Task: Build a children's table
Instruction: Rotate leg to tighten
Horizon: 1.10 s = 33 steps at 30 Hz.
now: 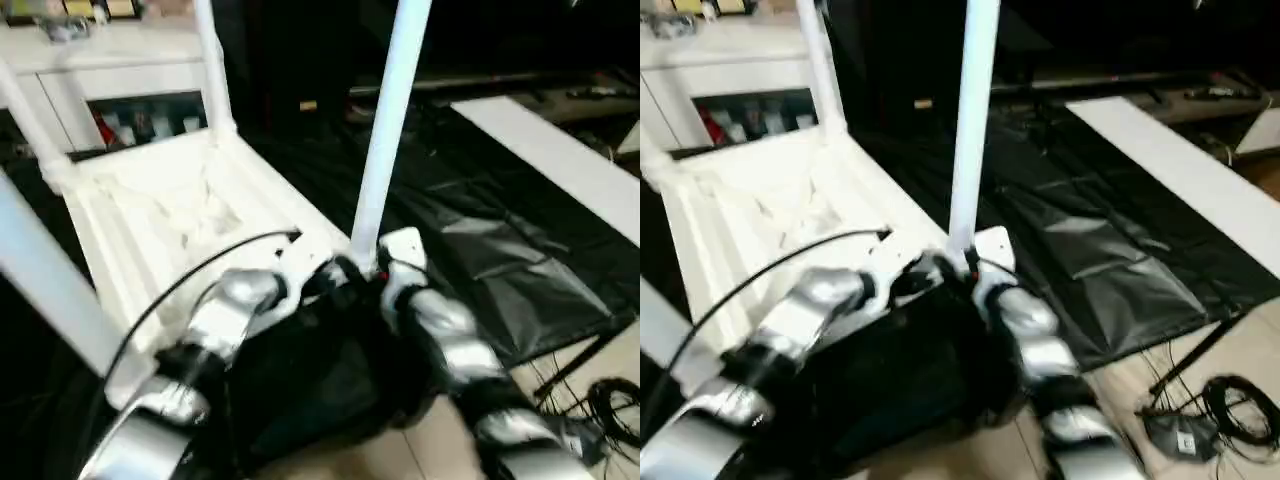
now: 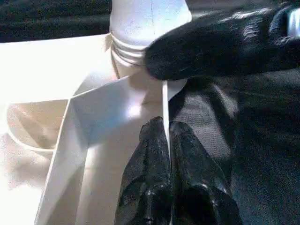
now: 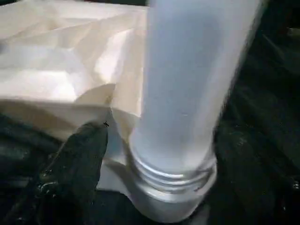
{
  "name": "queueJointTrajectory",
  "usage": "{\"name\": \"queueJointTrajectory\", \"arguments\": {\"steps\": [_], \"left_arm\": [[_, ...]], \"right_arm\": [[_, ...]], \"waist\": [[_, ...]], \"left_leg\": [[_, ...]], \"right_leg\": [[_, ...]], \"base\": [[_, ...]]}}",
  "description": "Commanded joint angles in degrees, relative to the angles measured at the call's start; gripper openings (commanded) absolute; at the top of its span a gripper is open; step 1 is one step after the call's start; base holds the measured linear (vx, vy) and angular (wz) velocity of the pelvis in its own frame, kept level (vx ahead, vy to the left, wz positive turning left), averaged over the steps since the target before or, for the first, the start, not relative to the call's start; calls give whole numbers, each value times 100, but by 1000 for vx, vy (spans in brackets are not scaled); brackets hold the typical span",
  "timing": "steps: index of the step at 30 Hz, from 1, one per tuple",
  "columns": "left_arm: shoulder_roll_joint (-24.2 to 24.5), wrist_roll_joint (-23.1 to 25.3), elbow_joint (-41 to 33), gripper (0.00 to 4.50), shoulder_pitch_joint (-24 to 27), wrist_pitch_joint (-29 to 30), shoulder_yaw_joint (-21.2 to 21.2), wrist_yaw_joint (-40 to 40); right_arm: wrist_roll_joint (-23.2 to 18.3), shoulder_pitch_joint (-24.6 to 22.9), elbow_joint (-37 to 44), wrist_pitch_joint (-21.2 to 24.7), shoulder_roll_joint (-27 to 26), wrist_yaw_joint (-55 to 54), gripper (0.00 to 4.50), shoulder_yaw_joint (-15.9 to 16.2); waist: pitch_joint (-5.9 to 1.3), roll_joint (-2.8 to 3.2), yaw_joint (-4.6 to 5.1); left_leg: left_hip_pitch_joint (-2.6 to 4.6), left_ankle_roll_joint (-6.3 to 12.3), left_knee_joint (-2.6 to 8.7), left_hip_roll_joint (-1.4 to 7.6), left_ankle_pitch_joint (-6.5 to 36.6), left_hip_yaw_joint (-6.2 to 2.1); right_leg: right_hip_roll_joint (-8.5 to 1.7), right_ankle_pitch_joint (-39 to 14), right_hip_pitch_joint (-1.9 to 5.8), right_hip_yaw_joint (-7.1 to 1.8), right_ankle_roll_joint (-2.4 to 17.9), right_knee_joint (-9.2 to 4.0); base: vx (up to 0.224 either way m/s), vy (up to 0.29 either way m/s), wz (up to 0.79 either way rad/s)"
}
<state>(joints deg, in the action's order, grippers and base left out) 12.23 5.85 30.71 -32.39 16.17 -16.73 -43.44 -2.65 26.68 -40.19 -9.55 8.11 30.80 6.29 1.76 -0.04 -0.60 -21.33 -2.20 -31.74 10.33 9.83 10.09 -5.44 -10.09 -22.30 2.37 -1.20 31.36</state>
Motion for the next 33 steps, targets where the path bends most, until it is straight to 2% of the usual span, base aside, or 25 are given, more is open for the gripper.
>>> {"name": "queueJointTrajectory", "arguments": {"steps": [1,5,7,8,10,14,15,16,19,21,24,25,26,28,29,31,32,33], "left_arm": [[225,-3,-43,0,309,-77,-248,-452],[512,-158,-424,0,466,-300,-342,-1011],[727,-390,-821,0,656,-490,-427,-1655],[738,-403,-844,0,666,-491,-433,-1690],[864,-479,-1053,0,744,-423,-498,-1974],[992,-481,-1165,0,743,-357,-564,-2127],[1009,-484,-1174,0,743,-363,-570,-2157],[1019,-484,-1174,0,735,-369,-569,-2176],[1038,-482,-1188,0,708,-349,-551,-2236],[1046,-478,-1195,0,703,-340,-547,-2259],[1052,-473,-1205,0,696,-323,-544,-2265],[1061,-473,-1222,0,698,-305,-542,-2266],[1070,-475,-1236,0,704,-295,-540,-2270],[1088,-472,-1253,0,714,-284,-540,-2274],[1102,-475,-1262,0,721,-280,-537,-2278],[1121,-477,-1274,0,732,-271,-534,-2280],[1135,-483,-1287,0,745,-264,-530,-2280],[1137,-484,-1289,0,747,-262,-529,-2279]], "right_arm": [[-15,-161,291,-172,402,747,392,88],[-345,-278,514,-186,824,1694,392,-13],[-541,-300,685,-89,994,2149,392,5],[-551,-300,693,-83,1001,2171,392,7],[-630,-283,745,-72,1068,2409,392,76],[-507,-207,662,-202,1107,2827,392,339],[-486,-197,643,-213,1101,2892,392,363],[-483,-179,616,-214,1098,3022,392,407],[-360,-63,436,-306,1079,3180,392,538],[-305,8,318,-360,1061,3182,392,576],[-299,90,211,-381,1026,3193,392,587],[-322,139,164,-381,1005,3222,376,591],[-338,157,151,-375,998,3247,359,592],[-356,173,139,-376,994,3291,359,589],[-356,179,127,-389,991,3320,340,582],[-359,187,99,-421,994,3369,325,568],[-373,184,87,-434,998,3409,312,561],[-376,182,86,-435,999,3417,309,560]], "waist": [[-208,-100,-12],[-216,-110,-28],[-245,-89,-43],[-260,-91,-44],[-264,-77,-73],[-290,-67,-130],[-307,-91,-140],[-308,-74,-157],[-324,-88,-183],[-314,-94,-196],[-283,-91,-217],[-286,-103,-224],[-284,-110,-223],[-288,-99,-228],[-289,-107,-227],[-300,-104,-232],[-306,-141,-229],[-308,-124,-244]], "left_leg": [[83,70,412,247,2513,-65],[58,124,398,249,2458,-68],[41,145,391,256,2225,-62],[34,169,388,266,2127,-57],[72,242,363,275,1953,-16],[78,289,300,293,1441,57],[52,342,267,284,1217,73],[49,416,253,285,1028,83],[50,552,213,274,767,100],[58,556,214,274,835,105],[67,416,243,291,1172,97],[73,359,250,295,1204,93],[72,340,251,295,1222,93],[74,288,255,295,1202,84],[73,290,254,293,1186,86],[69,312,243,291,1111,85],[67,347,232,288,1034,92],[66,376,228,287,965,89]], "right_leg": [[-264,-2798,42,-143,807,-447],[-250,-2656,62,-155,888,-399],[-249,-2285,81,-164,993,-345],[-248,-2109,97,-167,1040,-323],[-217,-1750,67,-172,1197,-291],[-191,-1043,74,-175,1421,-184],[-187,-697,105,-170,1495,-115],[-184,-408,114,-167,1554,-74],[-182,22,150,-156,1651,-18],[-196,-133,150,-156,1654,-31],[-217,-767,137,-166,1520,-86],[-215,-884,137,-167,1468,-93],[-213,-921,135,-167,1456,-92],[-208,-912,138,-167,1428,-85],[-203,-879,137,-166,1431,-80],[-207,-752,146,-165,1447,-60],[-201,-637,149,-162,1472,-49],[-208,-564,155,-162,1491,-37]], "base": [[0,0,0],[0,0,0],[0,0,0],[0,0,0],[0,0,0],[27,-2,3],[58,7,4],[55,13,0],[18,4,0],[0,0,0],[0,0,0],[0,0,0],[0,0,0],[0,0,0],[0,0,0],[0,0,0],[0,0,0],[0,0,0]]}}
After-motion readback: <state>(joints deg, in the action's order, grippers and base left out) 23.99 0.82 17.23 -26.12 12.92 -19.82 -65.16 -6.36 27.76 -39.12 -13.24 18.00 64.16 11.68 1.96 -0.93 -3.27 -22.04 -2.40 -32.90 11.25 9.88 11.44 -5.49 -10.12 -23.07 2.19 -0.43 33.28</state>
